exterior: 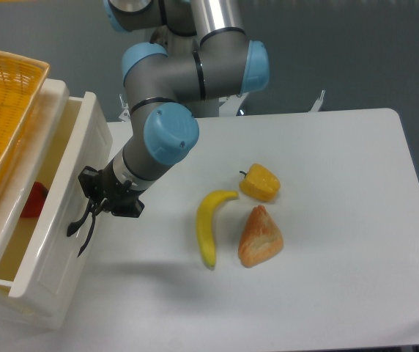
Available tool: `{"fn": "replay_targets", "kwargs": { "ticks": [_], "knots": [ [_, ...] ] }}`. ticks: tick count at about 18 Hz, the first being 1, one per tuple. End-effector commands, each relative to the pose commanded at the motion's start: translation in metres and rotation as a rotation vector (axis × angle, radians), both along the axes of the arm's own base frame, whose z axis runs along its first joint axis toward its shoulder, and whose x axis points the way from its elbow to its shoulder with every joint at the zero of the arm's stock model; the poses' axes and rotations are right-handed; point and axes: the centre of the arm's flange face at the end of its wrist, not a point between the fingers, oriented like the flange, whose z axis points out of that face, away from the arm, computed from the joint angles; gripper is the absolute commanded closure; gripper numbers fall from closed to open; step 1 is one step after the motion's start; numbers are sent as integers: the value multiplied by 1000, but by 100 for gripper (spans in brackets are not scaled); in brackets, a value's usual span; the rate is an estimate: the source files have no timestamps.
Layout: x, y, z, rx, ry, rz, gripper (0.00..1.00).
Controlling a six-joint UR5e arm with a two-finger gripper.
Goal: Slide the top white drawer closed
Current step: 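Push the white drawer front inward into the cabinet with the gripper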
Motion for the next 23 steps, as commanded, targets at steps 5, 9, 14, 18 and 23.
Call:
{"fn": "replay_targets", "kwargs": {
  "ticks": [5,9,14,18,23],
  "knots": [
    [9,3,-1,-1,-1,-15,84],
    [12,6,-2,-4,-4,-14,83],
    [19,8,-3,-5,-4,-26,82],
    [24,10,-1,-5,-2,-31,81],
    [23,11,-2,-3,-1,-34,77]
  ]
}}
